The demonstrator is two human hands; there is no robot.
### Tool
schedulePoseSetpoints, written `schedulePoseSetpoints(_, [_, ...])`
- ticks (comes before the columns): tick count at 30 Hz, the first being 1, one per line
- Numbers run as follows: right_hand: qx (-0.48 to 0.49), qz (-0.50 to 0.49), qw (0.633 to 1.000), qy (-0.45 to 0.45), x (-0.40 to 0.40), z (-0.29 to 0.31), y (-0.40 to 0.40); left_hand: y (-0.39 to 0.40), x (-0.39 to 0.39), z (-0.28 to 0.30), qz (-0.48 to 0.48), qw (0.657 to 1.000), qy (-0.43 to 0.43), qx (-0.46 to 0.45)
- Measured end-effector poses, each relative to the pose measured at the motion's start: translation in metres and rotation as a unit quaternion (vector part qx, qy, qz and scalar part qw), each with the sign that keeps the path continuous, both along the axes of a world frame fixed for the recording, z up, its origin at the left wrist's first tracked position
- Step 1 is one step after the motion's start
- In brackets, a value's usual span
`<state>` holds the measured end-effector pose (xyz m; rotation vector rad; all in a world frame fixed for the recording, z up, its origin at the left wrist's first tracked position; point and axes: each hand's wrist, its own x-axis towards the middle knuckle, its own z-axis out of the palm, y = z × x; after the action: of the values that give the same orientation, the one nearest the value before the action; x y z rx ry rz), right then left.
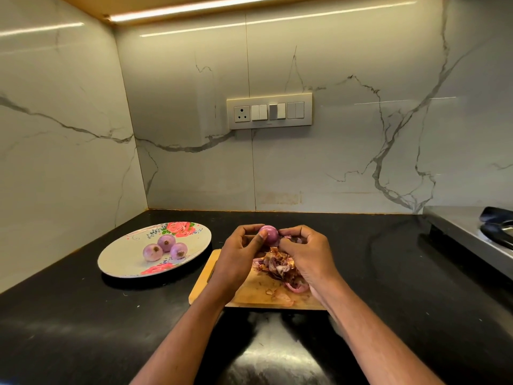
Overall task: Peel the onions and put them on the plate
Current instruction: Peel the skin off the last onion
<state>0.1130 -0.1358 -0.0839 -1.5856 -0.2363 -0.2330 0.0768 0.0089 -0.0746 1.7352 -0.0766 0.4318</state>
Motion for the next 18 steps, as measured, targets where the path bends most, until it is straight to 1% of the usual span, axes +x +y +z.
schedulePoseSetpoints(4, [-0.048,-0.002,0.998,-0.030,-0.0021,0.0020,0.0014,0.0028,0.0026,-0.0009,0.010,1.000,0.016,0.017])
schedulePoseSetpoints(7, [-0.046,0.024,0.998,-0.034,-0.0019,0.0028,0.0026,0.0060,0.0029,-0.0007,0.036,0.998,0.003,0.042])
schedulePoseSetpoints(9, [-0.065,0.041,0.996,-0.039,-0.0018,0.0032,0.0023,0.0088,0.0031,-0.0001,0.038,0.999,-0.006,0.032])
schedulePoseSetpoints(11, [-0.094,0.050,0.993,-0.045,-0.0018,0.0027,0.0011,0.0095,0.0033,-0.0007,0.036,0.998,-0.007,0.043])
schedulePoseSetpoints(14, [-0.121,0.028,0.991,-0.055,-0.0039,0.0026,0.0002,0.0084,0.0050,-0.0039,0.036,0.995,-0.006,0.092])
schedulePoseSetpoints(18, [-0.132,-0.002,0.989,-0.061,-0.0050,0.0021,-0.0009,0.0049,0.0048,-0.0047,0.024,0.994,0.002,0.110])
